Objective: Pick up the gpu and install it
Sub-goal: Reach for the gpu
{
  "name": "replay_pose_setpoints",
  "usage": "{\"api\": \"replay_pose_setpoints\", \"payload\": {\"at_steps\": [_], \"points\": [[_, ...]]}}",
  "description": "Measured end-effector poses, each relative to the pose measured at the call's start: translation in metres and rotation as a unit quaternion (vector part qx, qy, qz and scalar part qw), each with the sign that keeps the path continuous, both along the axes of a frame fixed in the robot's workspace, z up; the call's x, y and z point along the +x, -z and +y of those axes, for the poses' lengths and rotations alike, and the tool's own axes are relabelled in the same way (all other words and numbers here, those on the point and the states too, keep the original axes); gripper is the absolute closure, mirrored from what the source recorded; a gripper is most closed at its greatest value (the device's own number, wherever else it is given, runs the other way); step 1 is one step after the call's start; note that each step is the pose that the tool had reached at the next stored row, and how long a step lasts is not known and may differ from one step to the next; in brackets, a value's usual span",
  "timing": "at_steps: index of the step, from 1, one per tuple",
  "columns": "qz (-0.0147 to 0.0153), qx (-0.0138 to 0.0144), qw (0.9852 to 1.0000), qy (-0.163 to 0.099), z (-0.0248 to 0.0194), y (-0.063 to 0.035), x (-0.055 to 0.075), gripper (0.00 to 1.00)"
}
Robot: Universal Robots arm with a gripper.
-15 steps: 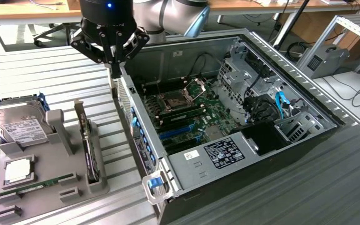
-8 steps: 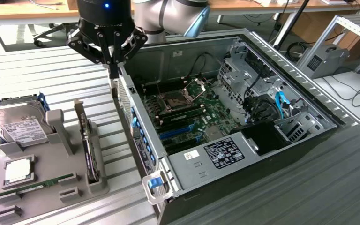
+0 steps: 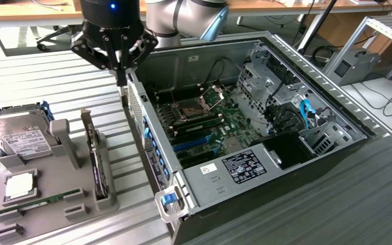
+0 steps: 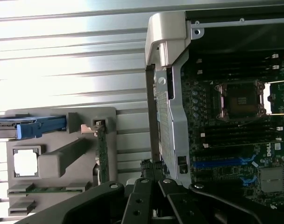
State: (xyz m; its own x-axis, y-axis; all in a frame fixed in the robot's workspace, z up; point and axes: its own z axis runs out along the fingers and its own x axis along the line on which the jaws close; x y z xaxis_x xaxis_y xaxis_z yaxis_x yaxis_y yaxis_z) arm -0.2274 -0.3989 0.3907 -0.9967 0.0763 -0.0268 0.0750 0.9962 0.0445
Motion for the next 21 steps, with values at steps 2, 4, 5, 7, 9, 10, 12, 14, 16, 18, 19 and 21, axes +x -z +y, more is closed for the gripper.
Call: {"api": "replay_pose_setpoints", "payload": {"at_steps": [2, 4, 5, 7, 9, 10, 12, 14, 16, 18, 19, 21], "points": [[0.0000, 0.0000, 1.0000, 0.000, 0.0000, 0.0000, -0.001, 0.89], [0.0000, 0.0000, 1.0000, 0.000, 0.0000, 0.0000, -0.002, 0.89], [0.0000, 0.0000, 1.0000, 0.000, 0.0000, 0.0001, -0.002, 0.89], [0.0000, 0.0000, 1.0000, 0.000, 0.0000, 0.0000, -0.003, 0.89], [0.0000, 0.0000, 1.0000, 0.000, 0.0000, 0.0001, -0.004, 0.89], [0.0000, 0.0000, 1.0000, 0.000, 0.0000, 0.0001, -0.005, 0.89], [0.0000, 0.0000, 1.0000, 0.000, 0.0000, 0.0001, -0.006, 0.89], [0.0000, 0.0000, 1.0000, 0.000, 0.0000, 0.0001, -0.008, 0.89], [0.0000, 0.0000, 1.0000, 0.000, 0.0000, 0.0001, -0.010, 0.89], [0.0000, 0.0000, 1.0000, 0.000, 0.0000, 0.0001, -0.011, 0.89], [0.0000, 0.0000, 1.0000, 0.000, 0.0000, 0.0001, -0.011, 0.89], [0.0000, 0.0000, 1.0000, 0.000, 0.0000, 0.0001, -0.012, 0.89]]}}
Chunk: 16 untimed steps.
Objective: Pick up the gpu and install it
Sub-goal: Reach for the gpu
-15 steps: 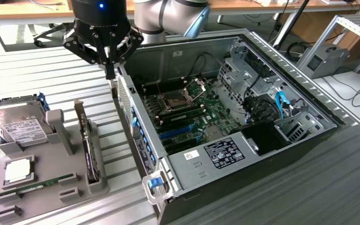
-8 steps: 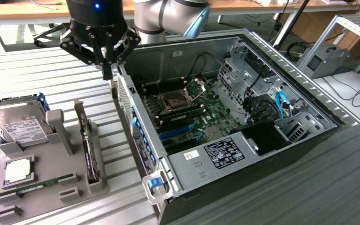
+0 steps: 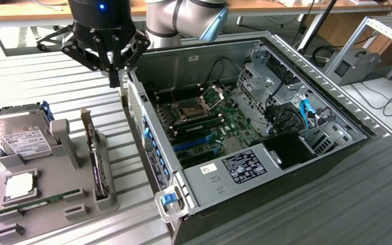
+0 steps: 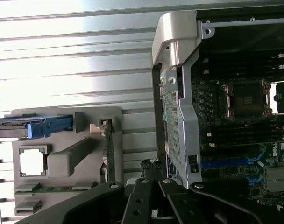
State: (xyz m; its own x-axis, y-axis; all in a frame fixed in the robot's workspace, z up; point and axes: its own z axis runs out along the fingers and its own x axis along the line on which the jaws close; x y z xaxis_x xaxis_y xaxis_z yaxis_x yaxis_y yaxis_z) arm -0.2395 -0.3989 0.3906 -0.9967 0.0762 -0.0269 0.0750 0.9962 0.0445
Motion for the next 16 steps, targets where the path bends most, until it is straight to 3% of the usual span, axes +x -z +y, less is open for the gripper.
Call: {"api": "replay_pose_setpoints", "payload": {"at_steps": [16], "points": [[0.0000, 0.0000, 1.0000, 0.000, 0.0000, 0.0001, -0.0094, 0.89]]}}
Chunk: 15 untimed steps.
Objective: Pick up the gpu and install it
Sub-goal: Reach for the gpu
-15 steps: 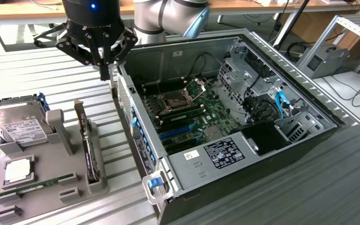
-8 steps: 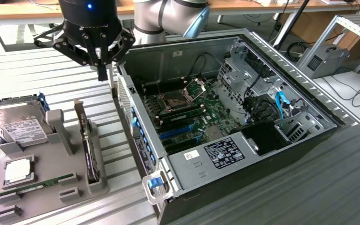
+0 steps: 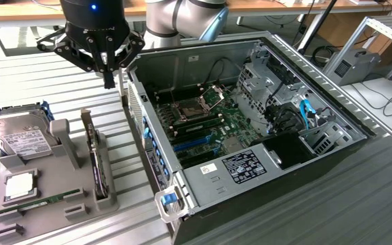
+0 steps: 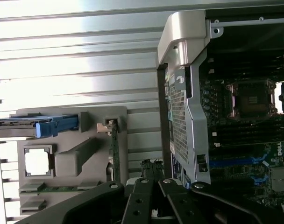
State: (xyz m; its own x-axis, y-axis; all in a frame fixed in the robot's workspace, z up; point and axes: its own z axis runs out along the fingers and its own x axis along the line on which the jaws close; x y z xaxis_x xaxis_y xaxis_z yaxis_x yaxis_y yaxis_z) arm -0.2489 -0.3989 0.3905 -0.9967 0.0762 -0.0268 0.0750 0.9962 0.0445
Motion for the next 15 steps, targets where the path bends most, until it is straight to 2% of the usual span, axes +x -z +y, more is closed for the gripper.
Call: {"api": "replay_pose_setpoints", "payload": {"at_steps": [15], "points": [[-0.0001, 0.0000, 1.0000, 0.000, 0.0000, 0.0002, -0.0067, 0.89]]}}
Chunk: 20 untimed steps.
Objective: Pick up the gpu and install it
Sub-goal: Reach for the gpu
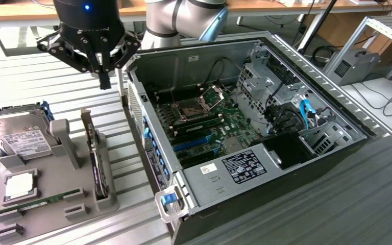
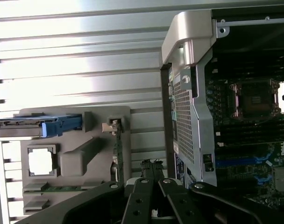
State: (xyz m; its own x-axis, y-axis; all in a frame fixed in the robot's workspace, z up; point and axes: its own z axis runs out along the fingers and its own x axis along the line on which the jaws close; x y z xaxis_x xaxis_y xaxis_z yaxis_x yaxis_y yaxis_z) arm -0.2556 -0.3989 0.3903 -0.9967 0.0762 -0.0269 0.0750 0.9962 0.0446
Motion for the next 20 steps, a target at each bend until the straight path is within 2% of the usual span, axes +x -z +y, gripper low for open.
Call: {"api": "replay_pose_setpoints", "payload": {"at_steps": [20], "points": [[0.0000, 0.0000, 1.0000, 0.000, 0.0000, 0.0001, -0.0092, 0.89]]}}
